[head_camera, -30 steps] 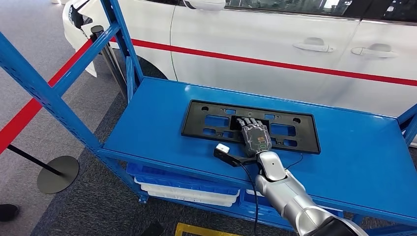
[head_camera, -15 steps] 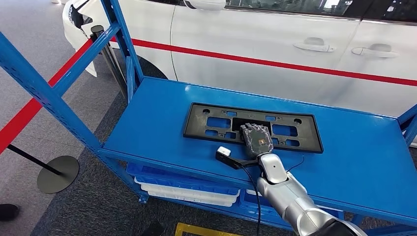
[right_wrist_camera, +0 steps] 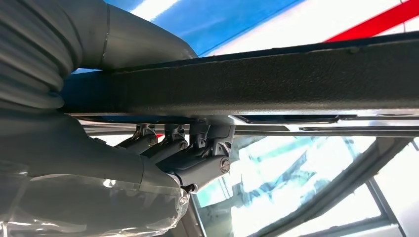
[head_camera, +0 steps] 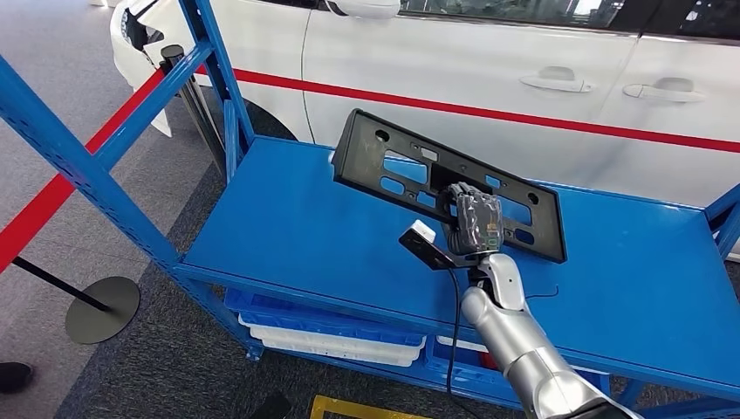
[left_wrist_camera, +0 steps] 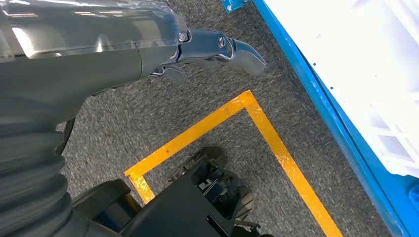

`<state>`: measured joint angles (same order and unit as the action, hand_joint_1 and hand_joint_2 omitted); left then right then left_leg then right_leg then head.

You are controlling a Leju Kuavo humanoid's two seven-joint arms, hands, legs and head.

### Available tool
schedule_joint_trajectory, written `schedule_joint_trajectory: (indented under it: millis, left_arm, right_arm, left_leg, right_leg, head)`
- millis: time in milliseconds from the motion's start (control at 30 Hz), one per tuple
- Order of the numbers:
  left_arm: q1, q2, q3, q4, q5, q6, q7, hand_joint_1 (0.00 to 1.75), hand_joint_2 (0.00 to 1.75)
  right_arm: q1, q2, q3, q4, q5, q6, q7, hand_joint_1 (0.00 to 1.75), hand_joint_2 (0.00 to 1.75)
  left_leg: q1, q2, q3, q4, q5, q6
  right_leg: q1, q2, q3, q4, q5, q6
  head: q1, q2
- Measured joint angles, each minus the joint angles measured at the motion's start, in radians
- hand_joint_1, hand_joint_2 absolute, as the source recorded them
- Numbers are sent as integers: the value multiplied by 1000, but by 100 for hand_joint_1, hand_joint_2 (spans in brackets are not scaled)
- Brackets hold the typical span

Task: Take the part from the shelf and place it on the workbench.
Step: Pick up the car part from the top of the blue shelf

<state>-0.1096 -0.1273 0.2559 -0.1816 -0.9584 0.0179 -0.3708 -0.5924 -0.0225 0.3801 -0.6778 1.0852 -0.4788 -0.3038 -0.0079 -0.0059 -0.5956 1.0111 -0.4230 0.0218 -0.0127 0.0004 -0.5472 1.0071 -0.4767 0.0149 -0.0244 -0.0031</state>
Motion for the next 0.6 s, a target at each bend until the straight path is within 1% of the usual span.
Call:
schedule_joint_trajectory:
  millis: [67,100,167,233,300,400,467,533,600]
  left_arm:
    - [0,0,1,0,-1,1,2,0,175]
    - [0,0,1,0,-2,2,4,0,175]
    - [0,0,2,0,-5,5,13,0,175]
    - [1,0,2,0,-12,8,24,0,175]
    - [2,0,2,0,-24,13,38,0,175]
    - [5,0,2,0,-39,21,56,0,175]
    - [6,0,2,0,-42,19,61,0,175]
    - [7,0,2,0,-43,14,66,0,175]
    - [7,0,2,0,-46,10,67,0,175]
  right_arm:
    - [8,1,-12,-17,-25,-4,-20,175,175]
    - [12,1,-20,-30,-58,-7,-44,175,175]
    - [24,2,-46,-79,-178,1,-120,175,175]
    - [42,0,-85,-169,-346,41,-196,175,175]
    - [73,-2,-137,-288,-537,110,-258,175,175]
    - [149,-3,-229,-489,-831,245,-335,175,175]
    - [210,-2,-288,-618,-1005,335,-370,175,175]
    - [265,6,-350,-746,-1166,433,-387,175,175]
    - [308,21,-414,-854,-1293,531,-392,175,87]
  left_leg:
    - [0,0,0,0,0,0]
    - [0,0,0,0,0,0]
    - [0,0,-1,0,0,0]
    - [0,0,-1,1,0,0]
    - [0,0,-1,1,0,0]
    - [0,-1,-3,1,0,0]
    - [-1,-2,-6,1,0,1]
    - [-1,-2,-8,1,0,1]
    - [-1,-2,-9,1,0,1]
  right_leg:
    - [0,0,0,0,0,0]
    - [0,0,0,0,0,0]
    - [0,0,-1,0,0,0]
    - [0,0,-1,0,0,0]
    - [0,0,-1,0,0,0]
    - [0,-1,-3,0,0,0]
    - [0,-2,-5,0,0,0]
    - [0,-2,-7,0,0,0]
    - [0,-2,-9,0,0,0]
  head:
    - [0,0]
    - [0,0]
    - [0,0]
    - [0,0]
    - [0,0]
    - [0,0]
    - [0,0]
    - [0,0]
    - [0,0]
